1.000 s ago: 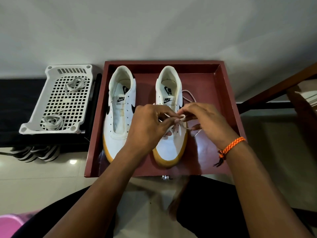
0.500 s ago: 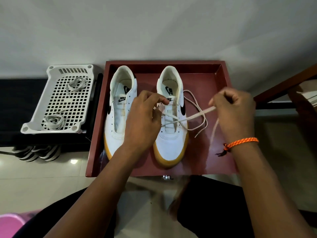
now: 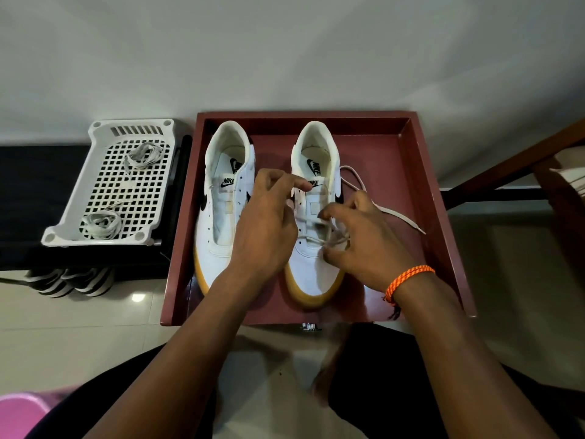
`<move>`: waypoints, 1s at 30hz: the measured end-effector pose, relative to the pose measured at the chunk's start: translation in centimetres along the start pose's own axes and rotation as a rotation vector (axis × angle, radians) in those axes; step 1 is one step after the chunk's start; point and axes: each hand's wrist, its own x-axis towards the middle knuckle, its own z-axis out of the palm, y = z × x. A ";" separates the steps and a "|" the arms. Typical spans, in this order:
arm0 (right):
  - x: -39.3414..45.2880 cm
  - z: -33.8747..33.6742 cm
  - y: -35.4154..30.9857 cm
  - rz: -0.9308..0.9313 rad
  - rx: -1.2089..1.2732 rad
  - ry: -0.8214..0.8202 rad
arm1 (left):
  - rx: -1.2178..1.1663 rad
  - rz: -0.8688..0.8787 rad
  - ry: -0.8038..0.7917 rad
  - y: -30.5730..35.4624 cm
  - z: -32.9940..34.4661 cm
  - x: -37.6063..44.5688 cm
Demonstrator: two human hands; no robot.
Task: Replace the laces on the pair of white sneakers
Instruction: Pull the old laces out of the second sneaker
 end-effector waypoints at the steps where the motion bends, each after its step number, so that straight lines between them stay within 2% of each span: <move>1: 0.1 0.0 0.2 -0.021 -0.036 0.009 | 0.026 0.010 0.005 -0.1 0.0 0.0; 3: 0.4 -0.2 0.3 -0.102 -0.090 0.054 | 0.099 0.077 0.006 0.0 0.1 0.0; 5: 0.3 -0.7 -0.2 -0.147 -0.010 0.092 | 0.078 0.165 -0.025 0.4 0.3 -0.3; 10: -0.1 -3.5 -1.3 -0.113 0.574 0.215 | -0.532 -0.009 -0.353 3.2 0.8 -0.9; 13: 0.3 -4.4 -0.4 0.074 0.752 0.469 | -0.634 -0.175 -0.302 2.6 -0.3 0.2; 15: 0.6 -5.0 1.0 0.301 0.836 0.769 | -0.688 -0.268 -0.272 1.8 -1.4 0.6; 17: 0.7 -5.2 2.5 0.499 0.804 1.003 | -0.683 -0.338 -0.270 1.3 -2.3 0.7; 18: 0.7 -5.1 2.6 0.542 0.734 1.042 | -0.671 -0.363 -0.273 1.2 -2.3 0.7; 20: 0.6 -4.7 2.0 0.501 0.532 1.024 | -0.594 -0.367 -0.276 1.2 -2.2 0.5; 22: 0.3 -4.2 0.3 0.387 0.271 0.931 | -0.470 -0.335 -0.274 1.4 -2.3 0.3; 24: 0.2 -3.6 -1.5 0.228 0.144 0.819 | -0.413 -0.324 -0.238 1.7 -3.2 0.0; 27: -0.2 -1.4 -3.6 0.003 0.177 0.588 | -0.515 -0.321 -0.190 2.2 -4.6 -0.6; 30: -1.1 0.9 -5.7 -0.099 0.399 0.378 | -0.596 -0.291 -0.086 2.9 -6.0 -1.7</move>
